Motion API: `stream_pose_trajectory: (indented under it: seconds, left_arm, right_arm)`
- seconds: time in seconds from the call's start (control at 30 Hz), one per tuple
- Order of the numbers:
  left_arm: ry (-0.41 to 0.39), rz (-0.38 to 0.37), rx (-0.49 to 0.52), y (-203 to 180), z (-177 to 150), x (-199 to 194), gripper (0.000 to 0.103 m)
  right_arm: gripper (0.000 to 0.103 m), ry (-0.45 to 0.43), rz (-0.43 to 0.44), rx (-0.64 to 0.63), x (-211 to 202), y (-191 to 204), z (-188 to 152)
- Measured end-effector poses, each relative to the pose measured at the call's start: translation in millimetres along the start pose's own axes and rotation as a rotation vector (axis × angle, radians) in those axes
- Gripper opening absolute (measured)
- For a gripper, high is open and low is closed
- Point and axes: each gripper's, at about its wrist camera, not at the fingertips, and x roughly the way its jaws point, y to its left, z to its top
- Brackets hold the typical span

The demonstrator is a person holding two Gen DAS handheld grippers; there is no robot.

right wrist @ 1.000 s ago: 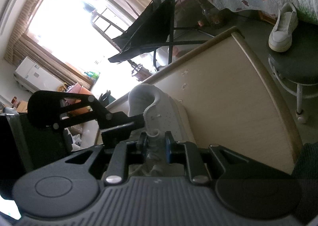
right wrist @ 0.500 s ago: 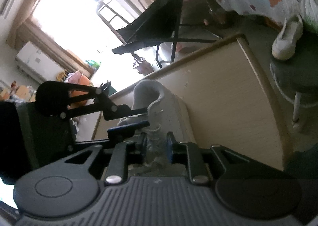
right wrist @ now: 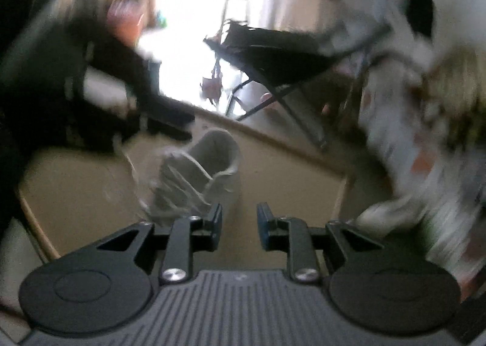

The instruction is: Lace up shoes with both hands

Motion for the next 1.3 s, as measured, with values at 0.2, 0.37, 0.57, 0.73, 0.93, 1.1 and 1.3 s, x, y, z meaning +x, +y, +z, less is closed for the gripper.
stream_pose_trajectory:
  seconds: [0.2,0.37,0.57,0.73,0.93,1.1,1.3]
  left_arm:
    - [0.024,0.106,-0.596,0,-36,-17,0.062]
    - [0.055,0.000,-0.940,0,-74,-16,0.062]
    - [0.082,-0.044,-1.096,-2,-92,-1,0.062]
    - [0.119,-0.082,-1.170,-16,-103,27,0.062]
    - [0.138,-0.095,-1.208,-23,-100,43,0.062]
    - [0.166,-0.070,-1.197,-28,-92,57,0.059]
    - [0.226,0.004,-1.170,-30,-86,66,0.043]
  right_arm:
    - [0.024,0.044,-0.117,-0.519,23,43,8]
    - [0.023,0.089,-0.160,-0.748,49,65,2]
    - [0.019,0.132,-0.178,-0.805,66,76,5]
    - [0.016,0.159,-0.189,-0.868,71,82,7]
    - [0.007,0.186,-0.201,-0.940,76,87,5]
    - [0.004,0.199,-0.210,-0.992,79,94,1]
    - [0.002,0.196,-0.200,-0.992,78,90,2]
